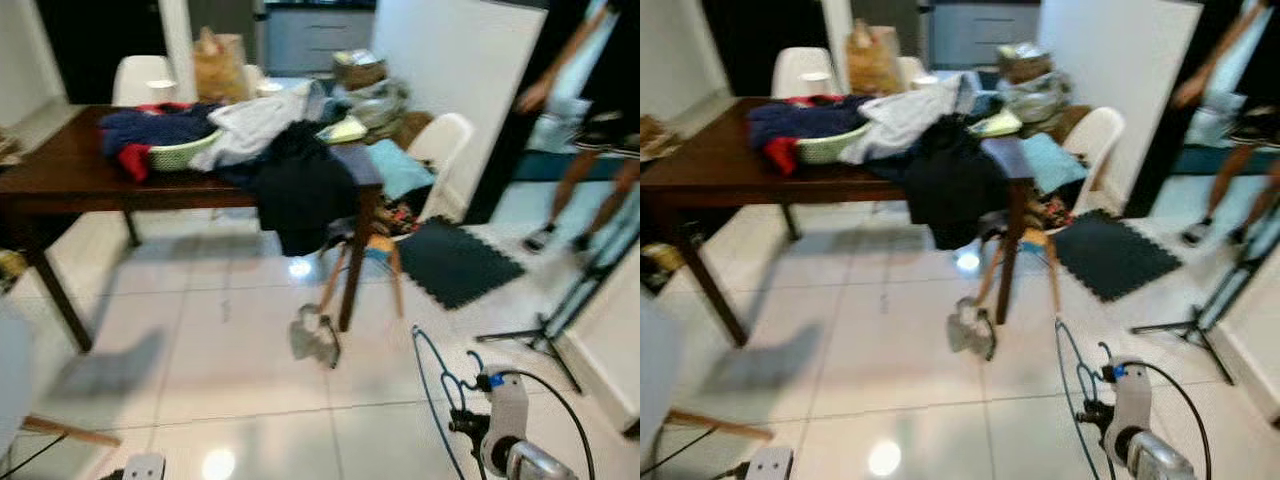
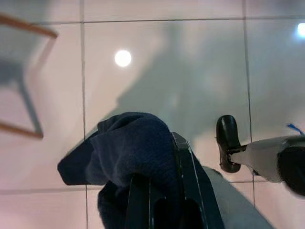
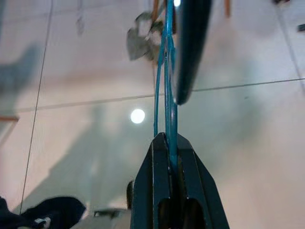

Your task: Hang hanger

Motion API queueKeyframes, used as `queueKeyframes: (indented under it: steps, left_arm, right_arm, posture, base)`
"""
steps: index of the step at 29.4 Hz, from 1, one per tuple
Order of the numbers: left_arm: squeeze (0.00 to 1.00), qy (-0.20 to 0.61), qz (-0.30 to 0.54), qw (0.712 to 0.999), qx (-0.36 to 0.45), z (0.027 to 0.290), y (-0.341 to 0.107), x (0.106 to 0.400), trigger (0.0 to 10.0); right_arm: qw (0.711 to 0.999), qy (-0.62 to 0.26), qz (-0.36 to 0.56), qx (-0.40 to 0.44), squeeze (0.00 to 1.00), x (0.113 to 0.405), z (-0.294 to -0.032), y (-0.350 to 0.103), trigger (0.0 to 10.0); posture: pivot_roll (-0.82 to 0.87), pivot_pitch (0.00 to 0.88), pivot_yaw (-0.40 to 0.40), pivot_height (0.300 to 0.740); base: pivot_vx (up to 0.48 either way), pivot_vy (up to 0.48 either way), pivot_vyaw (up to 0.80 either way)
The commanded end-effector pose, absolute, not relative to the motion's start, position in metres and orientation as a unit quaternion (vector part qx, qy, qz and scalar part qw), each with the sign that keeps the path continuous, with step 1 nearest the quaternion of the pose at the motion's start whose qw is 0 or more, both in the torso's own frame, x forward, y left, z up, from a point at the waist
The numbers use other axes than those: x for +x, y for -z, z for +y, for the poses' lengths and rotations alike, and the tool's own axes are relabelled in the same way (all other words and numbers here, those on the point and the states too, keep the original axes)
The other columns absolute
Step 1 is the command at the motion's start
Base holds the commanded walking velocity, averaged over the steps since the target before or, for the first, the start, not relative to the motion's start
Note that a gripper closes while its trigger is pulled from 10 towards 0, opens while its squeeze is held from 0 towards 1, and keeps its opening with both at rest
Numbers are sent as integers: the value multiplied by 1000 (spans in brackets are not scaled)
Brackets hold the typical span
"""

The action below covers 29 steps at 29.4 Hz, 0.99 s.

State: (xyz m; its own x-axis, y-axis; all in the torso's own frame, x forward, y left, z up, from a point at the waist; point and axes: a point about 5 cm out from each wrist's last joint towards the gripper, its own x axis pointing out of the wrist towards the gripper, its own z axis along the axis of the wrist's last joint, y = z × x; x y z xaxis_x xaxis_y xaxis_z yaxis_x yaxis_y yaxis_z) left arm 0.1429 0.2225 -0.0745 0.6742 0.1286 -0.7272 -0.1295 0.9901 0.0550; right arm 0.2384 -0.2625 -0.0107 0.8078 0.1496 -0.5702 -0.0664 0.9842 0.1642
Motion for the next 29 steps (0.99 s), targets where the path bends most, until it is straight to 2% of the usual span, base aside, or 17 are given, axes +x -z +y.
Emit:
queueKeyframes:
  steps: [1, 7, 14, 15, 18, 21, 25, 27, 29]
  left_arm:
    - [0, -68, 386, 920, 7, 224, 73, 144, 10000]
    - [0, -77, 355, 932, 12, 218, 69, 148, 10000]
    - [0, -129, 319, 939, 25, 214, 62, 143, 10000]
    - [0, -148, 320, 936, 13, 220, 64, 132, 10000]
    - [0, -154, 323, 934, 8, 222, 66, 127, 10000]
    - [0, -158, 316, 934, -49, 226, 74, 117, 10000]
    - [0, -155, 326, 929, -80, 226, 80, 112, 10000]
    - [0, -161, 332, 921, -125, 226, 84, 104, 10000]
    - [0, -143, 341, 920, -126, 221, 87, 97, 10000]
  right_arm:
    - [947, -53, 308, 72, 0, 235, -266, 14, 10000]
    - [945, -46, 316, 67, 0, 231, -271, 18, 10000]
    - [948, -38, 314, 42, 0, 229, -274, 19, 10000]
    - [947, -36, 315, 44, 0, 222, -275, 23, 10000]
    - [947, -34, 316, 47, 0, 220, -276, 24, 10000]
    - [947, -22, 315, 65, 0, 211, -294, 23, 10000]
    - [945, -10, 315, 88, 0, 207, -305, 21, 10000]
    - [940, 9, 326, 104, 0, 200, -314, 22, 10000]
    - [936, 15, 334, 107, 0, 193, -318, 24, 10000]
  posture:
    - [-38, 0, -40, 740]
    - [-48, 0, -46, 740]
    - [-56, 0, -51, 740]
    - [-57, 0, -47, 740]
    - [-57, 0, -46, 740]
    - [-62, 0, -37, 740]
    - [-63, 0, -34, 740]
    - [-69, 0, -30, 740]
    - [-67, 0, -30, 740]
  base:
    - [0, 0, -800]
    - [0, 0, -800]
    - [0, 0, -800]
    - [0, 0, -800]
    - [0, 0, -800]
    - [0, 0, -800]
    - [0, 0, -800]
    - [0, 0, -800]
    - [0, 0, -800]
